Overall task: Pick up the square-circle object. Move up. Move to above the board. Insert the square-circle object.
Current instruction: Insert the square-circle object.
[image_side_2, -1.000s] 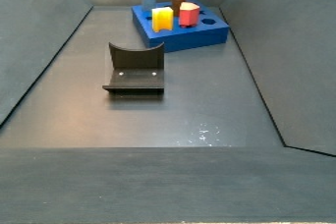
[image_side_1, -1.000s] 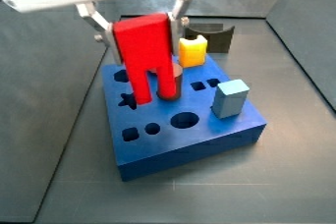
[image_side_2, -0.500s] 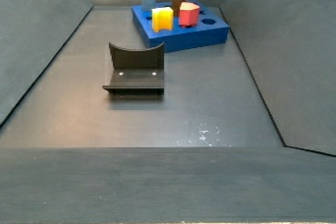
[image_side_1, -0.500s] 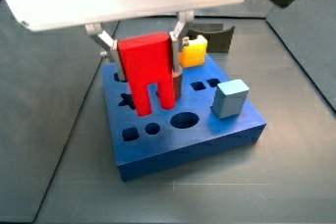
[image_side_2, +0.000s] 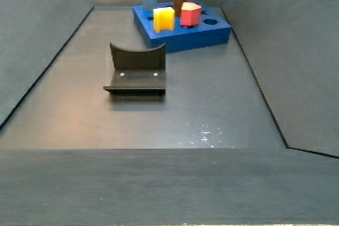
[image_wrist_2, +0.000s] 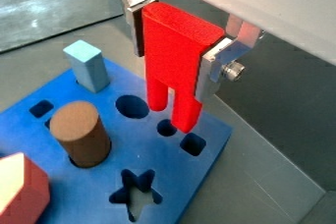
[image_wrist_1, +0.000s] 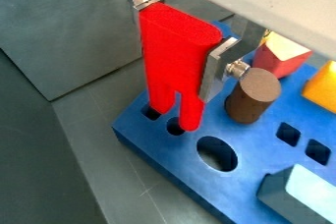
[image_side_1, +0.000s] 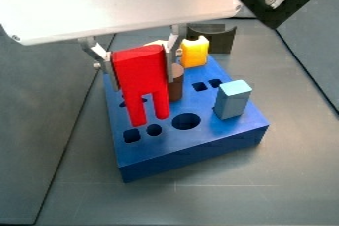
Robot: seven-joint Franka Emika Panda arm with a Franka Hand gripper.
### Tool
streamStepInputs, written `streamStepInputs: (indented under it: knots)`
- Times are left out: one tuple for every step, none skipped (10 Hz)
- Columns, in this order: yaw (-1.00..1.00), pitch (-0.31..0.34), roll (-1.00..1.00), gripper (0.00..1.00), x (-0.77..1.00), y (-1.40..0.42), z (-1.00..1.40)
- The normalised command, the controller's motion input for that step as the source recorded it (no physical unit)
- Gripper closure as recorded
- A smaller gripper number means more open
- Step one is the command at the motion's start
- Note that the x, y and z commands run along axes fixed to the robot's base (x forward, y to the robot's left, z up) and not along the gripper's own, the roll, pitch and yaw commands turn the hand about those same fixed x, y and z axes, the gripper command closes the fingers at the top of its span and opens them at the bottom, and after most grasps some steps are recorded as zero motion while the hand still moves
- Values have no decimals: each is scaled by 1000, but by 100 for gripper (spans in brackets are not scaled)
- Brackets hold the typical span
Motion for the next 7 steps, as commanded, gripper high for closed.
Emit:
streamStepInputs:
  knots:
    - [183, -139, 100, 100, -60, 0, -369]
    - [134, -119, 67, 100, -97, 0, -289]
    - [94, -119, 33, 100, -103, -14, -249]
    - [100, -114, 21, 100, -69, -23, -226]
    - [63, -53, 0, 100, 0, -20, -91]
    - [71, -74, 33, 100, 0, -51, -160]
    - [0, 4, 0, 100, 0, 0, 0]
